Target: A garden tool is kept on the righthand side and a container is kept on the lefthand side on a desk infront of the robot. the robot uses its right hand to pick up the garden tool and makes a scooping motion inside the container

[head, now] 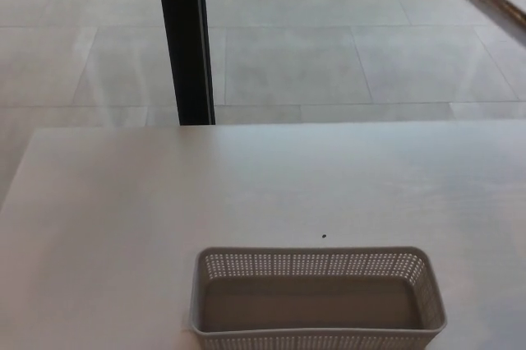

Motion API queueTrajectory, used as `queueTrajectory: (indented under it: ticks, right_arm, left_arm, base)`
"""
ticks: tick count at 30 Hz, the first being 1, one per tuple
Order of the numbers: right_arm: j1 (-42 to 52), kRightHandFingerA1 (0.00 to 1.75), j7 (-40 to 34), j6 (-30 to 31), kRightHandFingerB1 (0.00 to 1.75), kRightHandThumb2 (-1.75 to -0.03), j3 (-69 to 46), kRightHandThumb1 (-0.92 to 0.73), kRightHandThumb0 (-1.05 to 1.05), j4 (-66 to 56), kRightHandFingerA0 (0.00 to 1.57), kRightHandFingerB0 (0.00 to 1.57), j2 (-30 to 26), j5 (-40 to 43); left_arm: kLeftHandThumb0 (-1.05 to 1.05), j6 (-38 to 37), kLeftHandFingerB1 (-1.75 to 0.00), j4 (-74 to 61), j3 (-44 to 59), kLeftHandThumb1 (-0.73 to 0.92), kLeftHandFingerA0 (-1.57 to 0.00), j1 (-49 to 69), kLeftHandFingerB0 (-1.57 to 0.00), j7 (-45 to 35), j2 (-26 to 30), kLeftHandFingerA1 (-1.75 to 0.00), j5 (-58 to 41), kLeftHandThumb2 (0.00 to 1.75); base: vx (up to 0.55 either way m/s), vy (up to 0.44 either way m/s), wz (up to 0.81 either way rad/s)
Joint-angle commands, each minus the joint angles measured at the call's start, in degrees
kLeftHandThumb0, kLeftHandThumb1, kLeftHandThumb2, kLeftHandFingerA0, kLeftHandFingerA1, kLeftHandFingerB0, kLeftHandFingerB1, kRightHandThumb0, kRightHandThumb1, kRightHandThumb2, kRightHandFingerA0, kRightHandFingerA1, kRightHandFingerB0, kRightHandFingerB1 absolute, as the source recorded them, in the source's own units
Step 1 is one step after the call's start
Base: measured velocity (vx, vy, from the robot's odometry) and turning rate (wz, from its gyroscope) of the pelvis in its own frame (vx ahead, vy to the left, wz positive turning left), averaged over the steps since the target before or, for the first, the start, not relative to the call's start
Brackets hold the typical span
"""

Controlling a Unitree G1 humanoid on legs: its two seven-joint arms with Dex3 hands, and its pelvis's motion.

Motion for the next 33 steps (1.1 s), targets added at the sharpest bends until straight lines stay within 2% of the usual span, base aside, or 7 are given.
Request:
queueTrajectory:
  ticks: [1,5,8,16,28,30,33]
  right_arm:
    - [1.7,1.68,-8.4,-5.8,1.37,-0.76,6.0,-0.69,-0.25,7.0,0.79,0.7,-3.3,-7.1]
    - [2.4,1.61,-8.9,-3.1,0.91,-0.7,9.3,-0.72,-0.28,11.4,0.83,0.84,-1.6,-7.6]
    - [2.8,1.64,-11.6,-3.4,1.21,-0.69,10.7,-0.7,-0.3,15.0,0.87,0.8,0.3,-7.2]
    - [4.5,1.51,-15.3,-0.3,0.63,-0.67,14.0,-0.74,-0.33,19.2,0.82,0.76,7.2,-7.9]
    - [4.3,1.06,-17.3,2.2,0.56,-0.61,16.5,-0.74,-0.39,20.9,0.76,0.64,11.8,-8.4]
    - [4.7,0.71,-13.2,7.0,0.54,-0.97,17.4,-0.6,-0.62,17.8,0.63,0.37,12.0,-9.9]
    - [4.4,0.36,-6.6,12.8,0.26,-0.64,20.2,-0.77,-0.79,14.9,0.0,0.14,11.7,-12.9]
  left_arm:
    - [-0.54,-0.8,-0.42,0.6,0.2,0.64,-0.59,0.3,-0.56,-0.3,0.6,-0.61,-0.4,0.6]
    - [-0.55,-0.6,-0.42,0.6,0.5,0.62,-0.58,0.1,-0.56,-0.3,0.6,-0.59,-0.7,0.59]
    - [-0.55,-0.8,-0.41,0.1,0.1,0.63,-0.53,0.6,-0.55,-0.6,0.5,-0.57,-0.4,0.59]
    - [-0.53,-0.9,-0.42,1.2,0.4,0.63,-0.61,0.3,-0.59,0.0,0.0,-0.6,-0.5,0.59]
    - [-0.52,-0.9,-0.41,0.7,0.3,0.64,-0.59,0.0,-0.56,-0.1,0.1,-0.58,-0.3,0.59]
    - [-0.55,-1.4,-0.44,-0.4,1.1,0.61,-0.47,0.6,-0.58,-0.8,-0.2,-0.61,-1.4,0.6]
    - [-0.51,-1.1,-0.42,0.2,0.3,0.65,-0.59,0.3,-0.56,-0.2,0.0,-0.58,-0.4,0.6]
  base:
    - [0.0,0.0,0.0]
    - [0.0,0.0,0.0]
    - [0.0,0.0,0.0]
    - [0.0,0.0,0.0]
    - [0.0,0.0,0.0]
    - [0.0,0.0,0.0]
    - [0.0,0.0,0.0]
